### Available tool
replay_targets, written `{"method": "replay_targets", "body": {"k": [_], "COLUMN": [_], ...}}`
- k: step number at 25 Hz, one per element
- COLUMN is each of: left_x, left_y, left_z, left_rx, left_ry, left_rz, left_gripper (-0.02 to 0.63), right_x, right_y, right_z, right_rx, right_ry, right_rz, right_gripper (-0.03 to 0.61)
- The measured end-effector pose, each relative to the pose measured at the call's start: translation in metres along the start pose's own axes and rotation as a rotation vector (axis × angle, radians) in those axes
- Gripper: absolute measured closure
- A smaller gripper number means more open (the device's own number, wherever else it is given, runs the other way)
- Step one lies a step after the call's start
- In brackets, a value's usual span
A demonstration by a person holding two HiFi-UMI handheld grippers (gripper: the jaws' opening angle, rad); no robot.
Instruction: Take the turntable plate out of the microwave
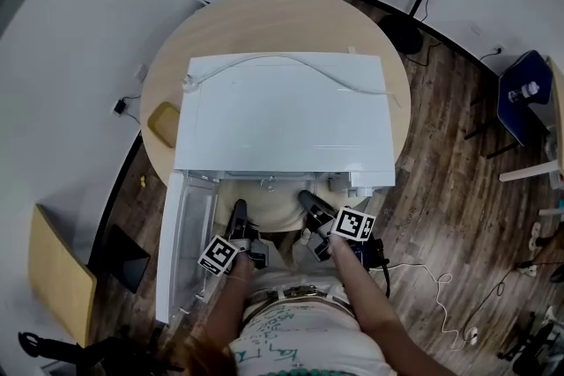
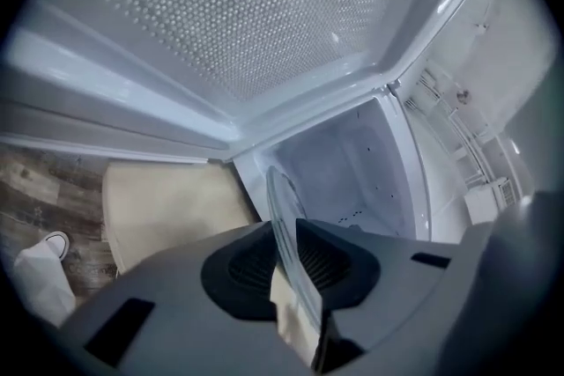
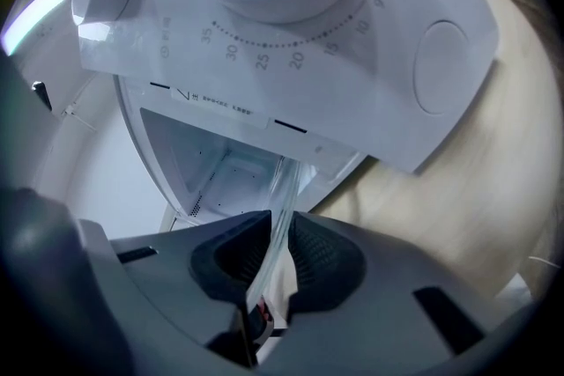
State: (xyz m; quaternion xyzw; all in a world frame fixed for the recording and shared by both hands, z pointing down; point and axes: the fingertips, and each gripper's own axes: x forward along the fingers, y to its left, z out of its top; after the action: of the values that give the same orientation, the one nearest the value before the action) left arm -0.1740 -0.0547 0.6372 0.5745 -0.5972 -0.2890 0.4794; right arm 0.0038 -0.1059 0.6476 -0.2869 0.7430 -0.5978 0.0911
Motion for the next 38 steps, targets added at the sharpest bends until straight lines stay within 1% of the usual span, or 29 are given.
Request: {"method": "replay_targets", "body": {"k": [6,10,15,19,24,33,38], "left_x": [-0.011,-0.013,-0.015,-0.018,-0.024,-0.037,-0.042], "left_y": [0.003,0.005,0.002,0.0,-0.001,-0.006,-0.011], "left_z": [-0.006,-0.011,-0.008,-0.008,-0.013,-0.019,-0.018], "left_rx": [-0.017,-0.023,-0.015,-0.011,-0.003,0.016,0.021], "left_ry": [-0.038,-0.05,-0.054,-0.057,-0.07,-0.101,-0.099], "left_rz": [0.022,0.027,0.029,0.022,0.022,0.017,0.004], "left_gripper": [0.545,0.545,0.546,0.545,0.543,0.543,0.543], "right_x": [-0.003,-0.004,-0.003,-0.005,-0.009,-0.017,-0.022], "right_y": [-0.002,-0.006,-0.002,0.002,0.002,0.006,0.012], "right_z": [-0.005,-0.005,-0.005,-0.003,-0.006,-0.009,-0.012], "right_rx": [0.001,0.001,-0.002,-0.034,-0.054,-0.052,-0.061], "right_ry": [0.038,0.048,0.05,0.044,0.063,0.079,0.065], "right_rz": [0.005,-0.002,0.002,0.018,0.024,0.048,0.052], "right_gripper": [0.528,0.528,0.528,0.526,0.523,0.523,0.523]}}
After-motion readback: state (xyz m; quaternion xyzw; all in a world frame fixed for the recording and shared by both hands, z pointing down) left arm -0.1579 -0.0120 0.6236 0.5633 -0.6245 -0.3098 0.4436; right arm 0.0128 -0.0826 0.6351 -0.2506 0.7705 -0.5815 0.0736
